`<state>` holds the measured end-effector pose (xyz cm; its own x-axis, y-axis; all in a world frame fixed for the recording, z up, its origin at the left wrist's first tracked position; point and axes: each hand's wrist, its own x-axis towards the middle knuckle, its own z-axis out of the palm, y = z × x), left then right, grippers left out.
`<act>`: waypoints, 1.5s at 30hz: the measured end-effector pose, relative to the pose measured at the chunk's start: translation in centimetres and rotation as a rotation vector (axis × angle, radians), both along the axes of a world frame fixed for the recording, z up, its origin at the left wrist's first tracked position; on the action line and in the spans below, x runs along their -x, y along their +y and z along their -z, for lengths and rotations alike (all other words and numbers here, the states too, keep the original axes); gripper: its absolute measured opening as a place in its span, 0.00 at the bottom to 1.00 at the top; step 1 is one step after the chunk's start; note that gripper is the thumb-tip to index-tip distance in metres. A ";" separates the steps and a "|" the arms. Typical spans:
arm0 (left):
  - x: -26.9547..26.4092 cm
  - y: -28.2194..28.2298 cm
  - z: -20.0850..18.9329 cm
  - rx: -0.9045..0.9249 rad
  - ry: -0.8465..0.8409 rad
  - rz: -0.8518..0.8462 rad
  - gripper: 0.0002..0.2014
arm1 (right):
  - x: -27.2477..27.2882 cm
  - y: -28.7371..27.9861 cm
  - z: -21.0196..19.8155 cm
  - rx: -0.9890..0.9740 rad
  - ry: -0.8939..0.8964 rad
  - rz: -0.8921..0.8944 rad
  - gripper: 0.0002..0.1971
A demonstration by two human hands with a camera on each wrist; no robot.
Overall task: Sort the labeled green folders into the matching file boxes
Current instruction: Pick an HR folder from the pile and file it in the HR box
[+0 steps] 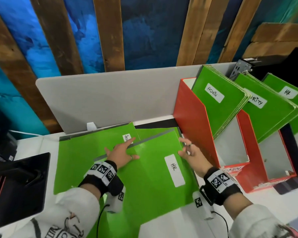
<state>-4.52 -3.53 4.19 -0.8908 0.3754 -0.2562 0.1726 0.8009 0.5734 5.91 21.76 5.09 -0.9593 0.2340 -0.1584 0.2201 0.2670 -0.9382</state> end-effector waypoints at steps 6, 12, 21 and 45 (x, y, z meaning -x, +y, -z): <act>2.9 -3.4 -3.3 -0.327 0.027 0.021 0.18 | 2.9 -1.5 -1.5 -0.104 0.269 0.213 0.18; 4.4 -6.7 -5.2 -0.637 0.038 -0.071 0.12 | 2.7 -1.5 1.8 -0.147 0.212 0.531 0.13; 4.3 -11.0 -6.5 -0.902 0.182 -0.311 0.13 | -0.3 -3.2 6.0 0.001 -0.251 0.340 0.04; 3.6 -14.7 -4.7 -1.075 0.244 -0.540 0.11 | 3.8 -13.6 8.7 -0.008 -0.694 0.136 0.42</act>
<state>-8.15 -18.22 8.85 -0.9787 -0.1390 0.1512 0.1604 -0.0572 0.9854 2.09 8.21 -3.62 -0.5995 0.3484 -0.7205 0.7986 0.2010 -0.5673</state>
